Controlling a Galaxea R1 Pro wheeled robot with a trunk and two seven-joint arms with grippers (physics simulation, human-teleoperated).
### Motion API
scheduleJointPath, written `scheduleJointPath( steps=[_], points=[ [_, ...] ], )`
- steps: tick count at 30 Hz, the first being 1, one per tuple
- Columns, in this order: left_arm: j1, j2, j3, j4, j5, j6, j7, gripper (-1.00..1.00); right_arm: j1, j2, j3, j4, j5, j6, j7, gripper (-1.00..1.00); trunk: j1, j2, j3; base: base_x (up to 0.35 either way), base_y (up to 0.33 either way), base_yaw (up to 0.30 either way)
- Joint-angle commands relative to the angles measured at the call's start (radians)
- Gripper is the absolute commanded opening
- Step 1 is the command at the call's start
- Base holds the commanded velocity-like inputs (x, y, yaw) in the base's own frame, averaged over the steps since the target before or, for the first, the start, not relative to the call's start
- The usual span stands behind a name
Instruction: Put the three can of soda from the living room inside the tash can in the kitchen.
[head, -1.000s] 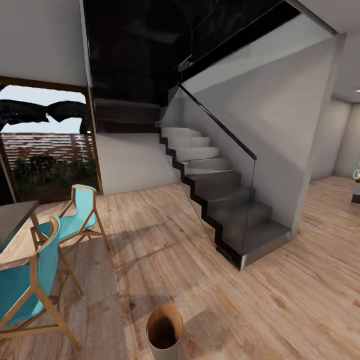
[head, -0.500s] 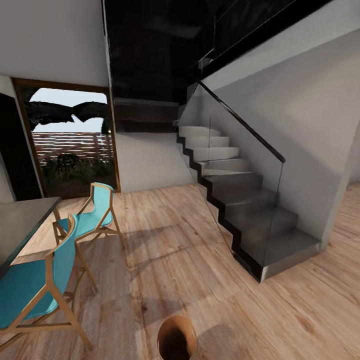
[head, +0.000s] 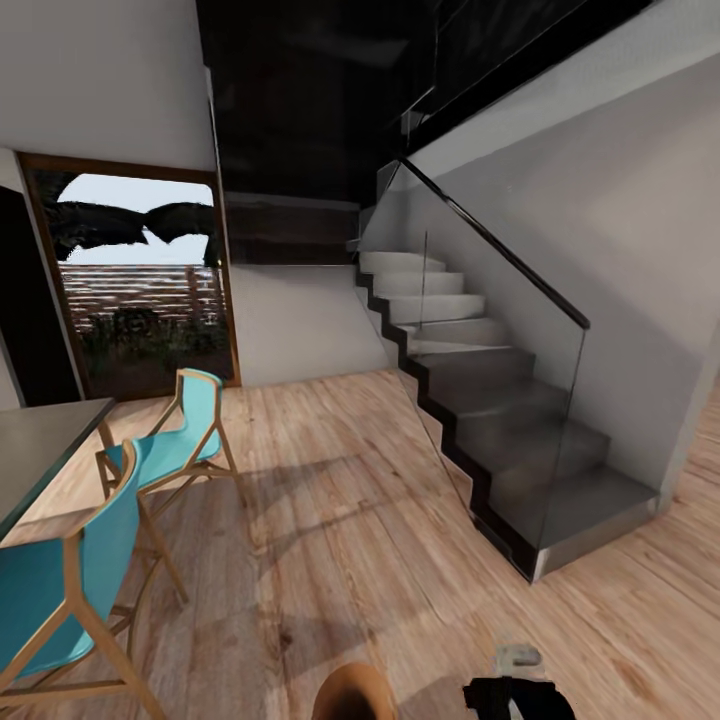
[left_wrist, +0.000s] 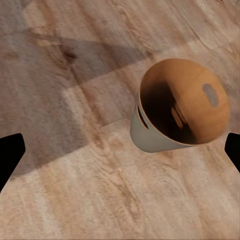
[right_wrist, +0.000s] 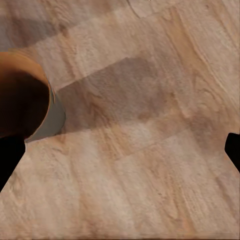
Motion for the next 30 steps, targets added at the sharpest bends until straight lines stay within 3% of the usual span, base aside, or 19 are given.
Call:
scheduleJointPath(
  steps=[1, 3, 4, 6, 9, 10, 15, 16, 17, 20, 21, 22, 24, 26, 30],
  points=[
    [-0.001, 0.000, 0.000, 0.000, 0.000, 0.001, -0.001, 1.00, -0.018, -0.001, -0.017, -0.042, -0.004, 0.066, 0.020, 1.00, 0.000, 0.000, 0.000, 0.152, 0.000, 0.001],
    [-0.001, 0.000, 0.000, 0.000, 0.000, 0.001, -0.003, 1.00, -0.043, -0.003, -0.043, -0.138, -0.010, 0.180, 0.045, 1.00, 0.000, 0.000, 0.000, 0.147, 0.000, 0.001],
    [-0.002, 0.000, 0.000, 0.000, 0.000, 0.002, -0.003, 1.00, -0.072, -0.003, -0.060, -0.256, -0.008, 0.309, 0.052, 1.00, 0.000, 0.000, 0.000, 0.139, 0.000, 0.000],
    [-0.002, 0.000, 0.000, 0.000, 0.000, 0.002, -0.004, 1.00, -0.124, 0.001, -0.075, -0.393, 0.006, 0.446, 0.040, 1.00, 0.000, 0.000, 0.000, 0.133, 0.000, 0.000],
    [-0.003, 0.000, 0.000, -0.001, 0.000, 0.002, -0.005, 1.00, -0.196, 0.006, -0.082, -0.445, 0.036, 0.513, 0.017, 1.00, 0.000, 0.000, 0.000, 0.125, 0.000, 0.000],
    [-0.003, 0.000, 0.000, -0.001, 0.001, 0.002, -0.005, 1.00, -0.247, 0.008, -0.084, -0.422, 0.052, 0.533, 0.008, 1.00, 0.000, 0.000, 0.000, 0.118, 0.000, 0.000],
    [-0.003, 0.000, 0.000, -0.003, 0.001, 0.002, -0.005, 1.00, -0.420, 0.009, -0.086, -0.182, 0.072, 0.533, -0.002, 1.00, 0.000, 0.000, 0.000, 0.077, 0.000, 0.000],
    [-0.003, 0.000, 0.000, -0.005, 0.001, 0.002, -0.005, 1.00, -0.540, 0.012, -0.085, 0.061, 0.075, 0.533, -0.008, 1.00, 0.000, 0.000, 0.000, 0.020, 0.000, 0.000],
    [-0.003, 0.000, 0.000, -0.005, 0.001, 0.002, -0.005, 1.00, -0.560, 0.015, -0.085, 0.116, 0.074, 0.533, -0.009, 1.00, 0.000, 0.000, 0.000, 0.016, 0.000, 0.000],
    [-0.003, 0.000, 0.001, -0.006, 0.002, 0.002, -0.005, 1.00, -0.600, 0.040, -0.085, 0.253, 0.074, 0.533, -0.012, 1.00, 0.000, 0.000, 0.000, 0.010, 0.000, 0.000],
    [-0.003, 0.000, 0.001, -0.007, 0.002, 0.002, -0.005, 1.00, -0.620, 0.073, -0.085, 0.345, 0.076, 0.479, -0.015, 1.00, 0.000, 0.000, 0.000, 0.004, 0.000, 0.000],
    [-0.003, -0.001, 0.001, -0.007, 0.002, 0.002, -0.005, 1.00, -0.624, 0.081, -0.086, 0.371, 0.075, 0.459, -0.015, 1.00, 0.000, 0.000, 0.000, 0.003, 0.000, 0.000],
    [-0.003, -0.001, 0.001, -0.008, 0.002, 0.002, -0.005, 1.00, -0.630, 0.093, -0.086, 0.426, 0.074, 0.421, -0.016, 1.00, 0.000, 0.000, 0.000, 0.002, 0.000, 0.000],
    [-0.003, -0.001, 0.002, -0.009, 0.002, 0.001, -0.005, 1.00, -0.637, 0.107, -0.089, 0.576, 0.072, 0.320, -0.017, 1.00, 0.000, 0.000, 0.000, 0.001, 0.000, 0.000],
    [-0.003, -0.001, 0.002, -0.010, 0.002, 0.001, -0.005, 1.00, -0.639, 0.110, -0.113, 0.664, 0.071, 0.240, -0.017, 1.00, 0.000, 0.000, 0.000, 0.000, 0.000, 0.000]
  ],
)
